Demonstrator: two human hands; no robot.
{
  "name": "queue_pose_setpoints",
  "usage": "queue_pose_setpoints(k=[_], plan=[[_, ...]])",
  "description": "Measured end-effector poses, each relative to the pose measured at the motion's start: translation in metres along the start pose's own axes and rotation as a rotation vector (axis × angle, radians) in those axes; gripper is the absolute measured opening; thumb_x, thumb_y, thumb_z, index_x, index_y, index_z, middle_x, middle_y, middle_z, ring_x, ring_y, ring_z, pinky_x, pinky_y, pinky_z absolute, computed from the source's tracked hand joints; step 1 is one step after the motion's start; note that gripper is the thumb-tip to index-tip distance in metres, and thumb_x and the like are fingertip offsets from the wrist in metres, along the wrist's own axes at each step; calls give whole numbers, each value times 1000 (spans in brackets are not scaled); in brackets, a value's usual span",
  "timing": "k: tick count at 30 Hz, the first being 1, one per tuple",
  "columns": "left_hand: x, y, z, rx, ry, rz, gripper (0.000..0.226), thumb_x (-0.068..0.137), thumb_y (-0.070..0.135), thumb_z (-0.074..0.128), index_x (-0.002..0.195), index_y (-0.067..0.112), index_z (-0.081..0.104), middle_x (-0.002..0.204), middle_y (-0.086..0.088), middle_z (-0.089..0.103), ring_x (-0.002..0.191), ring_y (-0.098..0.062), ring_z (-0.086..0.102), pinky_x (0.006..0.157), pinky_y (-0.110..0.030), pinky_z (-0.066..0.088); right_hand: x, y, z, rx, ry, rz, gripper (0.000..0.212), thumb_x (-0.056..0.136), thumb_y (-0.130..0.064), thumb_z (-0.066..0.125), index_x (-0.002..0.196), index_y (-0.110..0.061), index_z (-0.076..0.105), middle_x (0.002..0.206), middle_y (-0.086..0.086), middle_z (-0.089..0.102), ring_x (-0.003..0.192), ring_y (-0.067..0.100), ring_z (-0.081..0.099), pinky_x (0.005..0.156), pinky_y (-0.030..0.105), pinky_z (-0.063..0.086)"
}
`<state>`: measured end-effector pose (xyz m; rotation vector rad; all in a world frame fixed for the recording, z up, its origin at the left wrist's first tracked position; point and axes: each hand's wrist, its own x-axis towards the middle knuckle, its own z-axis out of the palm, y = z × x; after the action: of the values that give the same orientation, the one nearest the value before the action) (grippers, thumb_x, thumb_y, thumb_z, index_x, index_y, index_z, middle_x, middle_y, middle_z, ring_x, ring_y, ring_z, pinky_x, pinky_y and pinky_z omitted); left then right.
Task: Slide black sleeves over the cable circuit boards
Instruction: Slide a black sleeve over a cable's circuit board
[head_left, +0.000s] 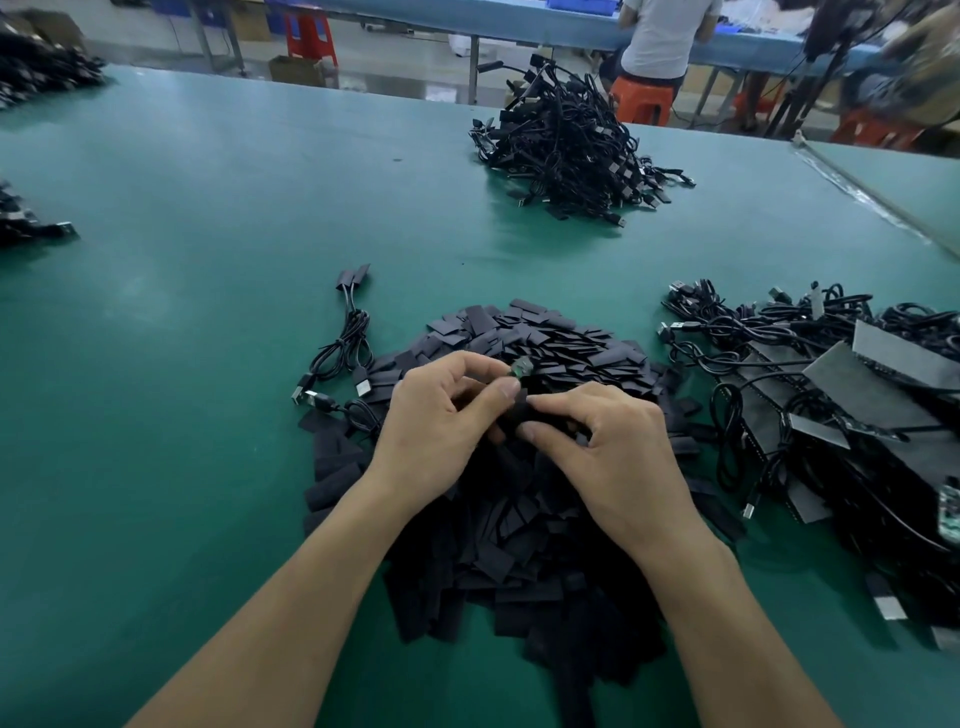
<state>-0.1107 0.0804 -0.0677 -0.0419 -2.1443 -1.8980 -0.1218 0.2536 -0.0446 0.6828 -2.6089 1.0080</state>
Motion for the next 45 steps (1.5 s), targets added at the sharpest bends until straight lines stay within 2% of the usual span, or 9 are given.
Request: queue_pose_setpoints(k=[6, 14, 17, 21, 23, 26, 30, 39, 45], plan=[[1, 1, -2, -3, 235, 8, 8, 97, 22, 65, 90, 23, 69, 69, 3, 69, 55, -8, 62, 48, -21, 51, 2, -4, -1, -195, 50, 141, 37, 78, -54, 64, 104, -28, 74, 94, -10, 61, 94, 15, 56, 86, 39, 49], [3, 1, -2, 34, 228, 3, 17, 99, 17, 60, 95, 30, 70, 67, 8, 66, 57, -6, 61, 53, -24, 55, 13, -18, 22, -336, -58, 153, 37, 94, -44, 59, 124, -24, 67, 107, 2, 58, 106, 24, 52, 90, 39, 46], [2, 3, -1, -35, 209, -13, 19, 99, 13, 60, 107, 30, 62, 70, 7, 68, 59, -7, 63, 52, -22, 53, 12, -17, 22, -219, 2, 137, 26, 90, -34, 68, 115, -26, 72, 98, -2, 61, 99, 19, 56, 87, 37, 48], [2, 3, -2, -22, 194, -12, 23, 98, 14, 62, 114, 30, 57, 73, 7, 71, 58, -9, 65, 53, -22, 53, 11, -15, 19, 76, 78, 188, 13, 84, -22, 74, 94, -30, 74, 75, -16, 64, 73, 0, 60, 68, 11, 45], [2, 3, -2, -16, 189, -10, 20, 98, 15, 63, 112, 28, 59, 74, 8, 71, 59, -9, 66, 54, -22, 53, 11, -13, 18, 142, 91, 207, 14, 86, -20, 72, 96, -30, 74, 70, -16, 62, 69, 1, 59, 62, 9, 40], [1, 3, -3, -20, 169, -9, 18, 97, 18, 64, 106, 33, 60, 77, 8, 72, 60, -10, 67, 54, -23, 53, 11, -10, 14, 130, 110, 175, 25, 92, -13, 65, 108, -29, 74, 80, -16, 58, 75, -1, 56, 68, 5, 37], [-1, 5, -1, -3, 95, 18, 20, 94, 21, 69, 101, 38, 63, 80, 9, 74, 64, -8, 70, 53, -19, 51, 9, -6, 6, 204, 60, 151, 22, 94, -11, 63, 101, -30, 74, 91, -11, 58, 88, -2, 55, 75, 4, 38], [-2, 5, -2, -6, -3, 23, 19, 91, 18, 73, 100, 33, 66, 73, 11, 70, 59, -4, 61, 56, -17, 48, 6, -3, 3, 318, 17, 112, 22, 89, -12, 71, 96, -32, 73, 88, -13, 67, 84, 1, 61, 73, 8, 43], [0, 2, -2, -10, -29, 14, 12, 86, 27, 69, 90, 39, 71, 81, 4, 75, 71, -10, 66, 72, -33, 57, 5, -5, 5, 270, -3, 46, 29, 76, -14, 84, 102, -25, 75, 94, -9, 66, 85, 3, 63, 74, 9, 46]])
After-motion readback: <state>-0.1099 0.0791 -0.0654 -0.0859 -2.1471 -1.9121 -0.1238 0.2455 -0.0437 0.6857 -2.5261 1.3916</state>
